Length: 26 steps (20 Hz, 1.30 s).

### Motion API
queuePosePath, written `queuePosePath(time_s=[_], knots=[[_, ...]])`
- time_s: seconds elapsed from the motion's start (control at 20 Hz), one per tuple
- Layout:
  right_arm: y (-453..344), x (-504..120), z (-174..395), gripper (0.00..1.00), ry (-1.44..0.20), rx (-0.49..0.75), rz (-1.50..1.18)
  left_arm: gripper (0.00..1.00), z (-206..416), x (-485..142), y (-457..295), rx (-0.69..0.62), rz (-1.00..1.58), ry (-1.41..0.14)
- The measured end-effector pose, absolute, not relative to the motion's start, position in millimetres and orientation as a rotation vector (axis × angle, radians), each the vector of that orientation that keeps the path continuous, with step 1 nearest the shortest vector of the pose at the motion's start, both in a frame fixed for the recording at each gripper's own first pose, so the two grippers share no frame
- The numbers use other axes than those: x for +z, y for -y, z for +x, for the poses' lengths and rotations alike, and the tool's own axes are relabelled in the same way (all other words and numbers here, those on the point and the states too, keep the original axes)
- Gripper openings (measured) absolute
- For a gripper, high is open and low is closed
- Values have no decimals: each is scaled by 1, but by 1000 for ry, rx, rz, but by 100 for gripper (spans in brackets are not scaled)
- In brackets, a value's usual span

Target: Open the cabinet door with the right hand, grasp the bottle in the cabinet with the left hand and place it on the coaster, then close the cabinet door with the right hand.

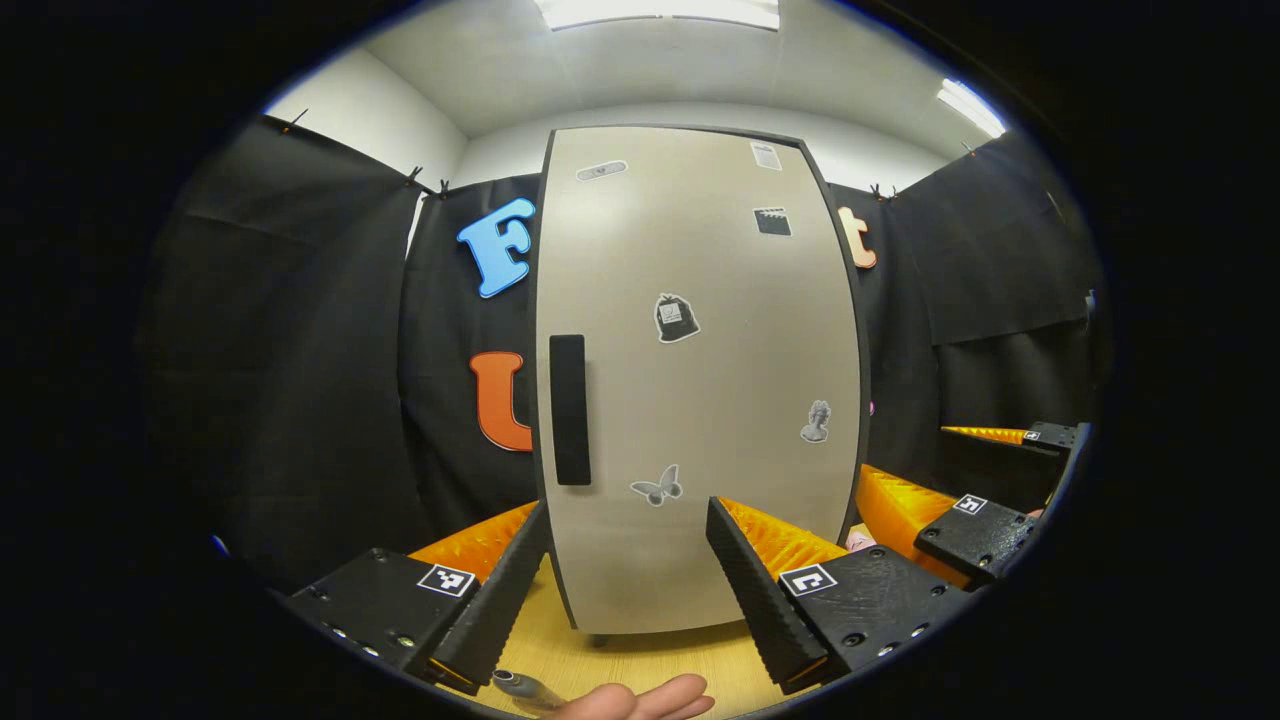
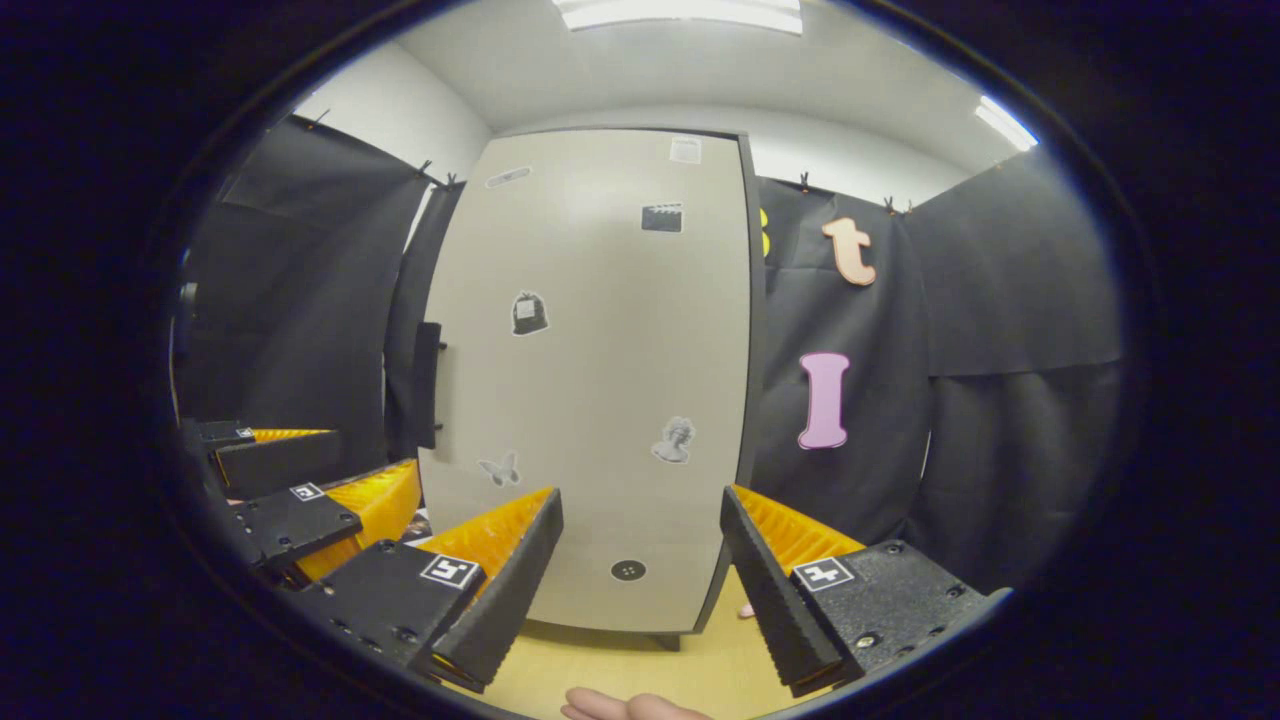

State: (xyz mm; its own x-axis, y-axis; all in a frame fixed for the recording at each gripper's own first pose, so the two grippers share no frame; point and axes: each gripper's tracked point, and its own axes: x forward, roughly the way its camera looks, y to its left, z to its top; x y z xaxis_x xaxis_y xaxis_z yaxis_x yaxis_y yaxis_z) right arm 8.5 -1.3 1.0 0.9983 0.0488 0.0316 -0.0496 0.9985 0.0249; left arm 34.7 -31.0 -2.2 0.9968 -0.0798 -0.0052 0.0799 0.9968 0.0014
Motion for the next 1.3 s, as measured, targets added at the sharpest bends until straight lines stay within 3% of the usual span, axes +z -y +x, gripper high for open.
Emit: queuePosePath(time_s=[1.3], knots=[[9,-19,11,99,-25,44,40,94,37,-7,33,-91,-1,-21]])
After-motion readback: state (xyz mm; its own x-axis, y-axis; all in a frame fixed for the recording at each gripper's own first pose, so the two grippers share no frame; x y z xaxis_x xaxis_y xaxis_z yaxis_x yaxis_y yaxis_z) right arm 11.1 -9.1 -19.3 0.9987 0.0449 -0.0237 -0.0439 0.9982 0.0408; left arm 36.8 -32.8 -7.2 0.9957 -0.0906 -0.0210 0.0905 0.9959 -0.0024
